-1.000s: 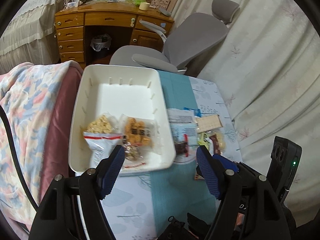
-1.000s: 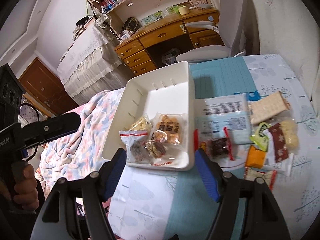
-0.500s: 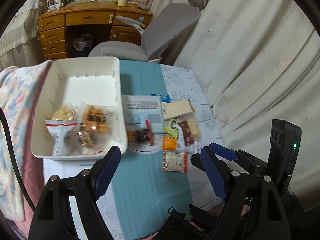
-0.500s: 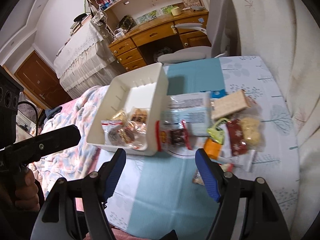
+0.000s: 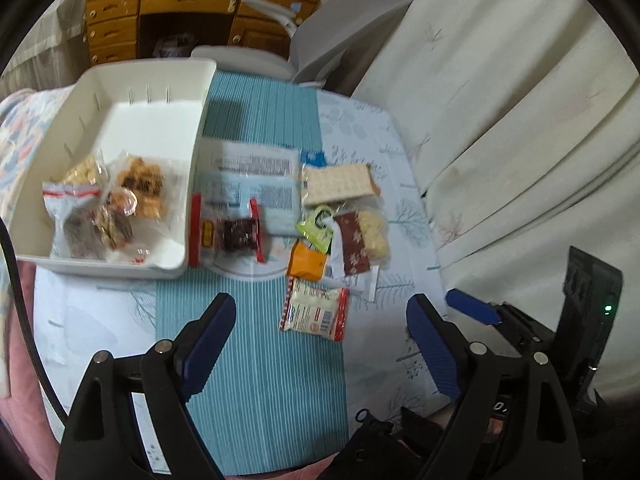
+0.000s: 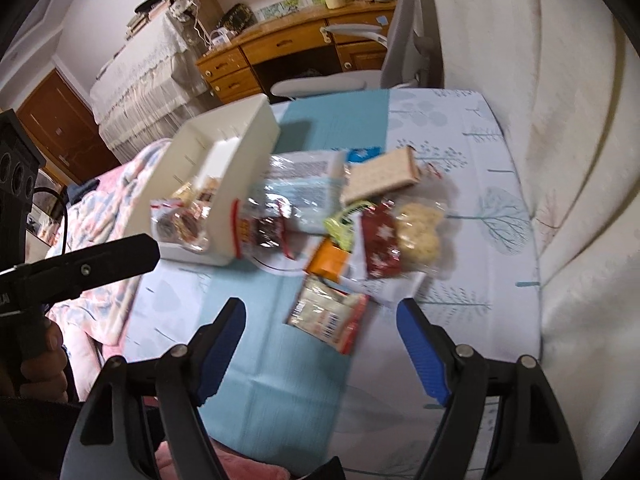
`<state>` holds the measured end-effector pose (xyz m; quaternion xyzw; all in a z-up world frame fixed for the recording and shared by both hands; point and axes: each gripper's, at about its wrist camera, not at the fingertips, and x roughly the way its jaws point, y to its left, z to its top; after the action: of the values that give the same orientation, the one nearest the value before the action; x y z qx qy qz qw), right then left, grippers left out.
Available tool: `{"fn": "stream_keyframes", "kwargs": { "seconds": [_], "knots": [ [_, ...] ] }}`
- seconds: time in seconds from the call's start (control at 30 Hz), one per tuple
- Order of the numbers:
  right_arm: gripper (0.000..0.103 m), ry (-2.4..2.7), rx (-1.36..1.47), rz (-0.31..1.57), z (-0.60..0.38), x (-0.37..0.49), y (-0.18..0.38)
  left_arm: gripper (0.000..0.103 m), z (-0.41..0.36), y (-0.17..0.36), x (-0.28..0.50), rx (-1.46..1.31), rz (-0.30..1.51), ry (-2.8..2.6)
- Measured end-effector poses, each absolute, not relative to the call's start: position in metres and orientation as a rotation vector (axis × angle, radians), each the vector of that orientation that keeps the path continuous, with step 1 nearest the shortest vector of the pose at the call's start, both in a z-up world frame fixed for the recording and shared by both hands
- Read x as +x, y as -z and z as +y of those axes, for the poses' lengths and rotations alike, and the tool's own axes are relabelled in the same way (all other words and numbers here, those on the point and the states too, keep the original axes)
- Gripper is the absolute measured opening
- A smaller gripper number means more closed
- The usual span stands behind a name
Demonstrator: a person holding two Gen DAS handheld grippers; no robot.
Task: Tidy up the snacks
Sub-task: 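Open both tools and withdraw from the tray, then grasp the LIPO pack with the left tool while the right tool grasps the red snowflake wrapper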
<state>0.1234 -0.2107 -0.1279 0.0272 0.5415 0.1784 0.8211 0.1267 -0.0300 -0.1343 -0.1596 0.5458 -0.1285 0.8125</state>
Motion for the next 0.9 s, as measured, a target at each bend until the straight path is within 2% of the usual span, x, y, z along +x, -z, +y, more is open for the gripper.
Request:
{"fn": "stream_keyframes", "kwargs": {
  "seconds": [0.27,0.9],
  "knots": [
    [0.079,-0.368,0.008,1.170,-0.232,0.135,0.148,0.086,-0.055,0.171,0.128,-0.259,1.225,0.219],
    [0.079,-0.436,0.123,1.281,-0.233,0.198,0.198,0.086,-0.121,0.247,0.133,-0.012,1.233,0.204]
  ]
}}
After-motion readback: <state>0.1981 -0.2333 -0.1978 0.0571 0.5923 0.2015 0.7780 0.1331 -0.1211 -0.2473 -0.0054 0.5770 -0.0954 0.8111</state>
